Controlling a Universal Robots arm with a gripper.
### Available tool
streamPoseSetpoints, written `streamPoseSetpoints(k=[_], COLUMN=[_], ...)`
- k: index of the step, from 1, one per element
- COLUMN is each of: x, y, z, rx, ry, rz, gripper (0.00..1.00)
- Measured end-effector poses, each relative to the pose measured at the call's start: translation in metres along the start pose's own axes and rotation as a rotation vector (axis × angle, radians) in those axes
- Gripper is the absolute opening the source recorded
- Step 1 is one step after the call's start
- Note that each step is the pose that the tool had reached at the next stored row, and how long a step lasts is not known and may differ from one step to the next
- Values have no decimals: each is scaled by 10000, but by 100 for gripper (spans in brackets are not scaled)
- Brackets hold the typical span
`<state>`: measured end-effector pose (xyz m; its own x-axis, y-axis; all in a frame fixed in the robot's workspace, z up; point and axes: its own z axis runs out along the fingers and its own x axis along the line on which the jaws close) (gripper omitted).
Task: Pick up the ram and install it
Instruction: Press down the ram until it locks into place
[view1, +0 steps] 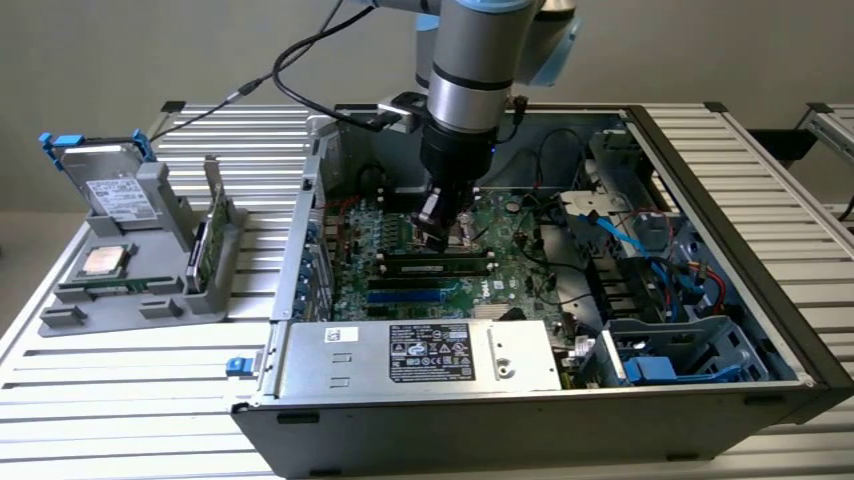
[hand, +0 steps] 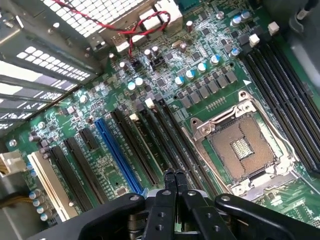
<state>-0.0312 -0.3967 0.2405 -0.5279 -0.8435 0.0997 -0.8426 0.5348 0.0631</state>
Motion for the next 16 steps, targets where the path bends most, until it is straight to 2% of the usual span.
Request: streamPoseSetpoints(k=[16], x=[0], y=[0], z=[0], rx=[-232], ry=[-156], rz=[2381], gripper=[10])
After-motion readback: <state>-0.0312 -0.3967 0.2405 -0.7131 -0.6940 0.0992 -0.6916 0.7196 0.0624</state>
